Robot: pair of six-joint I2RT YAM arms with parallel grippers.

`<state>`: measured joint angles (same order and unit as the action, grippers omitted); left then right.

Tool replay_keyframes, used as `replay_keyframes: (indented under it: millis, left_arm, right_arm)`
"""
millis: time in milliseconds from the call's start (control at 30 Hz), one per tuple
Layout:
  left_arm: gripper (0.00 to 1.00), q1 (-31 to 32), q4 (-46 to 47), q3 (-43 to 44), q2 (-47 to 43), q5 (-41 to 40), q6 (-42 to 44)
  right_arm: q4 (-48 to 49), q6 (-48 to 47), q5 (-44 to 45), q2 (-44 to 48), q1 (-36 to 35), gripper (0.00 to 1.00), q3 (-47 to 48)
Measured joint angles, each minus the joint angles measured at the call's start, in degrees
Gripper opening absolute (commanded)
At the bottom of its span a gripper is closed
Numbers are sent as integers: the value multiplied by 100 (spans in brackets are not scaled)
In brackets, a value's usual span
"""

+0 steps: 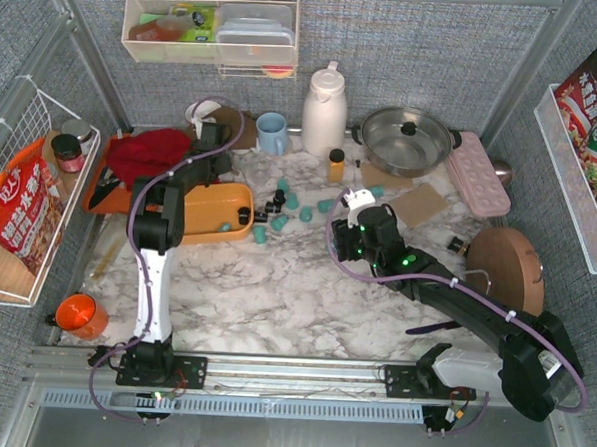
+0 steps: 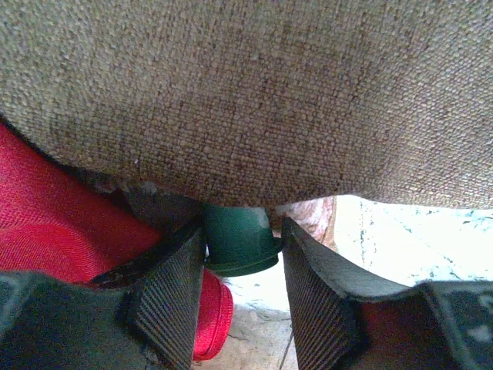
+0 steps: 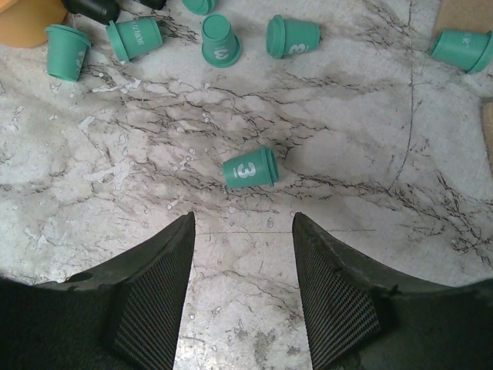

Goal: Mix the coffee capsules in the storage basket

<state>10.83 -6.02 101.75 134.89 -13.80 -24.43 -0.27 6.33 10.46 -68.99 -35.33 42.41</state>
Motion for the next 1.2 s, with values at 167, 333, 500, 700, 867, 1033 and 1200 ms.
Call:
replay_keyframes:
  millis: [167, 333, 500, 700, 867, 1033, 1200]
  left_arm:
    - [47, 7, 61, -251, -173, 15, 4]
    - [47, 7, 273, -699, -608, 48, 66]
    - [47, 13, 426, -866, -883, 94, 188]
    - [47, 22, 463, -1021, -1193, 153, 219]
    - [47, 44, 466, -1250, -1609, 249, 205]
    - [47, 179, 472, -1738, -2306, 455, 164]
    - [47, 278, 503, -2500, -3314, 649, 149]
  right_arm:
    - [0, -2, 0, 0, 0, 58, 0]
    - [2, -2, 0, -33, 0, 58, 7]
    - [-2, -2, -2, -48, 0, 58, 15]
    - [2, -2, -2, -48, 0, 58, 17]
    - [0, -2, -2, -66, 0, 58, 17]
    - [0, -17, 9, -68, 0, 58, 17]
    - [-7, -24, 118, -118, 0, 59, 44]
